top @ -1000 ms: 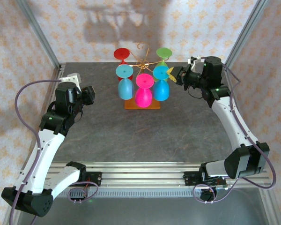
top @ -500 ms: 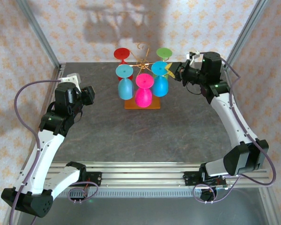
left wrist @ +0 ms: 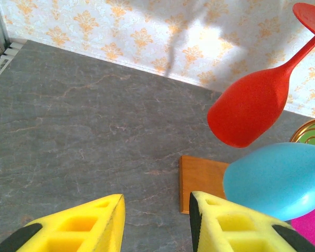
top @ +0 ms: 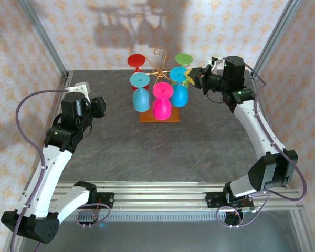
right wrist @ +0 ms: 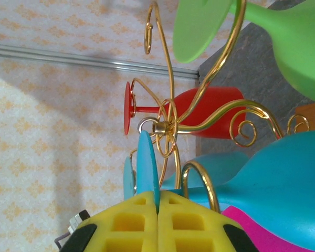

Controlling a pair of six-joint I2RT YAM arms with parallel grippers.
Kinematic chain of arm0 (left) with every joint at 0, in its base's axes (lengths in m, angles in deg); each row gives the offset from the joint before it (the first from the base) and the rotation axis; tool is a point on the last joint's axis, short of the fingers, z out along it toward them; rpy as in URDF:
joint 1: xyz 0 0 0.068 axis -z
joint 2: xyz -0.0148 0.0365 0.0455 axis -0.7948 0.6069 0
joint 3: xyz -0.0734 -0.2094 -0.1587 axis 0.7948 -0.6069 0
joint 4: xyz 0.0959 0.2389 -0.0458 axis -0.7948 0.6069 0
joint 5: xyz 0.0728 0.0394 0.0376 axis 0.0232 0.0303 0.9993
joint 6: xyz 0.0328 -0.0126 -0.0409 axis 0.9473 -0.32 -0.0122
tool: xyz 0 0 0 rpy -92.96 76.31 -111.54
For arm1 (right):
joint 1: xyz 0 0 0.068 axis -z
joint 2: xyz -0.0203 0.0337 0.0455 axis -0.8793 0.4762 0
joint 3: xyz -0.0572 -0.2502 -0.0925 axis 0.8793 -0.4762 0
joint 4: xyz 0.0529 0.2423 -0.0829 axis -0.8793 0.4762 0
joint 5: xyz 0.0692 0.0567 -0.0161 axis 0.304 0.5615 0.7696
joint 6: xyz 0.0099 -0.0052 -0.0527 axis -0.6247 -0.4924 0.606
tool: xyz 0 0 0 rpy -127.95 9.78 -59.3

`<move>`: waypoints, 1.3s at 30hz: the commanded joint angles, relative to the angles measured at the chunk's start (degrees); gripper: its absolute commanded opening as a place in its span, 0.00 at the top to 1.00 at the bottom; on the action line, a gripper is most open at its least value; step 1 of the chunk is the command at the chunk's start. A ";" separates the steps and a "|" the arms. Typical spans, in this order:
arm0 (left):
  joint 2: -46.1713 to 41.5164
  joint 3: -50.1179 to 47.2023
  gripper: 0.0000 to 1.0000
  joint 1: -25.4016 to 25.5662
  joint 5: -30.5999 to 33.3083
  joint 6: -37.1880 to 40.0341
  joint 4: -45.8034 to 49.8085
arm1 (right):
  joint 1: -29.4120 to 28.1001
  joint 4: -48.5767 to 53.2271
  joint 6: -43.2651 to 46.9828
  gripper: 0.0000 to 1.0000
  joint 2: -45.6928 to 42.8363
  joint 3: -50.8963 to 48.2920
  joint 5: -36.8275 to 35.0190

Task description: Take the wine glass off the wine glass rack

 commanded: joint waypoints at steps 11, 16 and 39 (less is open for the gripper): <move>-1.59 0.07 0.62 0.63 1.64 0.75 0.15 | -0.25 -5.11 -2.65 1.00 0.05 1.95 -6.85; -2.12 -0.13 0.62 0.58 2.00 0.79 0.31 | -0.21 -5.61 -3.14 1.00 -0.53 1.54 -8.60; -4.14 -0.75 0.60 0.57 -4.52 2.59 4.17 | 5.94 7.09 2.03 1.00 -6.23 3.82 -10.99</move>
